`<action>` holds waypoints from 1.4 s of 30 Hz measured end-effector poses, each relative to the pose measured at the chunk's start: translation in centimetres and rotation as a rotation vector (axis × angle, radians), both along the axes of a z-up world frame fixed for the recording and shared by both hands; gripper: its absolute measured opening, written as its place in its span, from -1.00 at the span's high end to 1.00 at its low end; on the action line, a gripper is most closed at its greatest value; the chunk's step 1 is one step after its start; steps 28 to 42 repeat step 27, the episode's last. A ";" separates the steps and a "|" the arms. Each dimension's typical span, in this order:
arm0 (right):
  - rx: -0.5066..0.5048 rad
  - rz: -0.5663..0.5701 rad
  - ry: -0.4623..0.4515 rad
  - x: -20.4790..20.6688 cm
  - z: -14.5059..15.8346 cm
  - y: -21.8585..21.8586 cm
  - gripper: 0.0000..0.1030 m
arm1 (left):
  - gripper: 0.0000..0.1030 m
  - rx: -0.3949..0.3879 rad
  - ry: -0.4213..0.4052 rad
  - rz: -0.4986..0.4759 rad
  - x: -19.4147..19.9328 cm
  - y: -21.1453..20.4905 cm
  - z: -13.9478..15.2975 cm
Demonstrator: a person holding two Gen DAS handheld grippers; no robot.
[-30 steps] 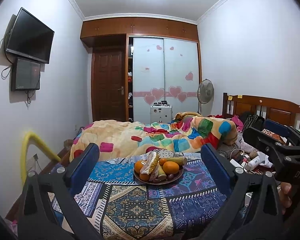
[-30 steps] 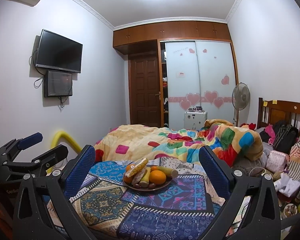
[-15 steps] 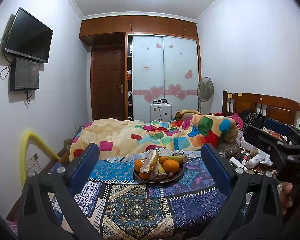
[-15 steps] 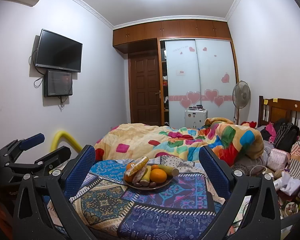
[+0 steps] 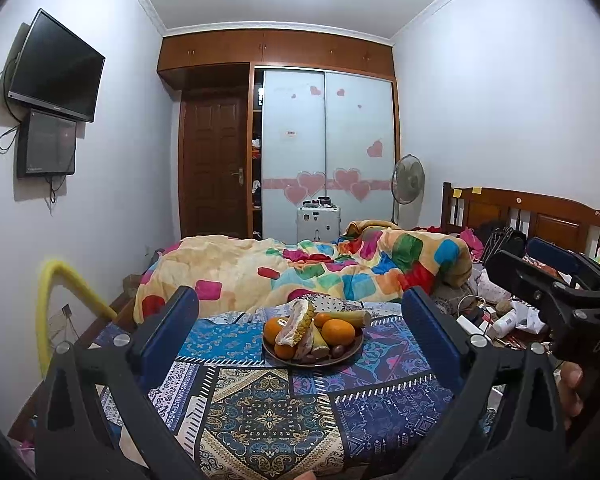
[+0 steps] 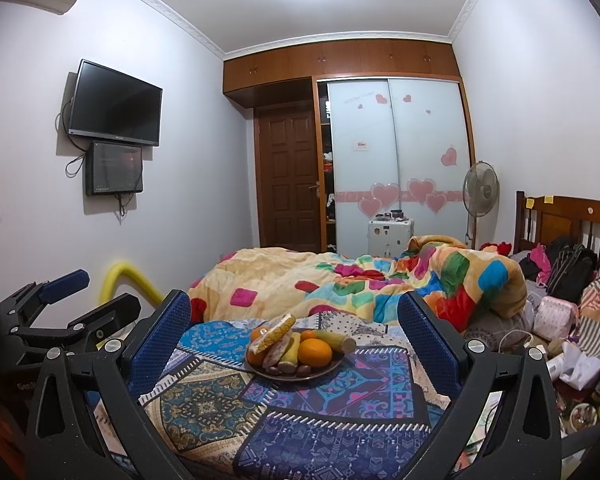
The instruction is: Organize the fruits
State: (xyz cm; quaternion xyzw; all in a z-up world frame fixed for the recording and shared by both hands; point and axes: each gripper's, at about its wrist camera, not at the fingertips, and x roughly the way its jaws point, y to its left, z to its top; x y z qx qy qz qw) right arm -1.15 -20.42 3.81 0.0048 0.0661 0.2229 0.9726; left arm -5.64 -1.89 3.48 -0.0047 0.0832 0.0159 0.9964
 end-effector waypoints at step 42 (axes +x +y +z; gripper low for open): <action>-0.004 0.000 0.006 0.4 0.1 0.2 -1.00 | -1.00 -0.046 0.028 -0.039 0.8 0.4 -0.2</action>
